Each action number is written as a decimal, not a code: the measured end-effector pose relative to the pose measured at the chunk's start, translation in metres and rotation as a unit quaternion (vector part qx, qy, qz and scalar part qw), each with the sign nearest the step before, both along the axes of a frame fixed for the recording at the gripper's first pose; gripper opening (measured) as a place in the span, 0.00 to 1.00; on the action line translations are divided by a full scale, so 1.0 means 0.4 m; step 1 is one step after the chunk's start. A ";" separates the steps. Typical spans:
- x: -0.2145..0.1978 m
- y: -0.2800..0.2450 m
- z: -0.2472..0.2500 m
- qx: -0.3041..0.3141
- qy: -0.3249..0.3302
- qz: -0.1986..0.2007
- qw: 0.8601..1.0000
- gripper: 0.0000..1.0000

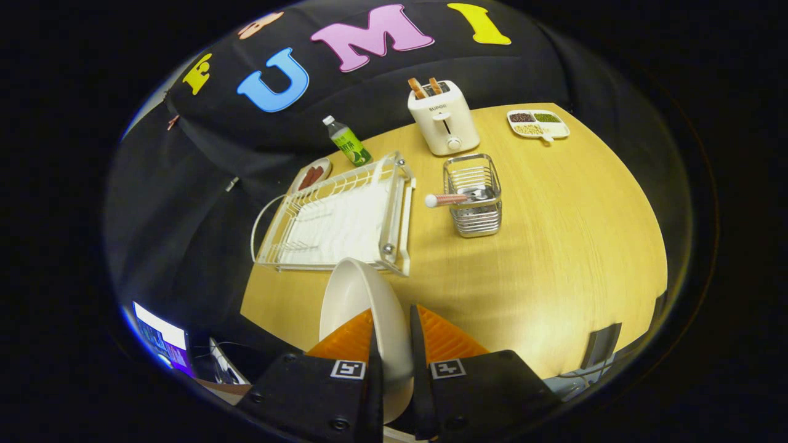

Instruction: Take the plate from the dish rack, then take the spoon from the basket and place it into the plate.

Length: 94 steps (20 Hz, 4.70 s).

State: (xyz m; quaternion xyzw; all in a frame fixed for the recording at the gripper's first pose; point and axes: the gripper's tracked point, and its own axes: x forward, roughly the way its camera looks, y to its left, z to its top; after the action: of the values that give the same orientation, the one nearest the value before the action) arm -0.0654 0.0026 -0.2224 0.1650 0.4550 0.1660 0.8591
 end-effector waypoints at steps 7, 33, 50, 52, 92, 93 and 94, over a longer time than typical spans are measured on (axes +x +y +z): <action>0.030 -0.072 -0.163 0.004 0.057 0.042 0.997 0.24; 0.285 -0.080 -0.012 -0.071 -0.245 0.114 0.960 0.99; 0.465 -0.026 -0.033 -0.078 -0.286 0.080 0.952 0.65; 0.474 -0.026 -0.023 -0.074 -0.284 0.076 0.953 0.56; 0.180 0.041 0.110 -0.002 -0.272 0.200 0.941 0.14; 0.174 0.042 0.093 -0.007 -0.269 0.204 0.941 0.14; 0.169 0.044 0.079 -0.009 -0.265 0.208 0.942 0.14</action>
State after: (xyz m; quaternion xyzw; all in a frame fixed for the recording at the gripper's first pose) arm 0.0021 0.0203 -0.1908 0.0090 0.2362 0.3743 0.8967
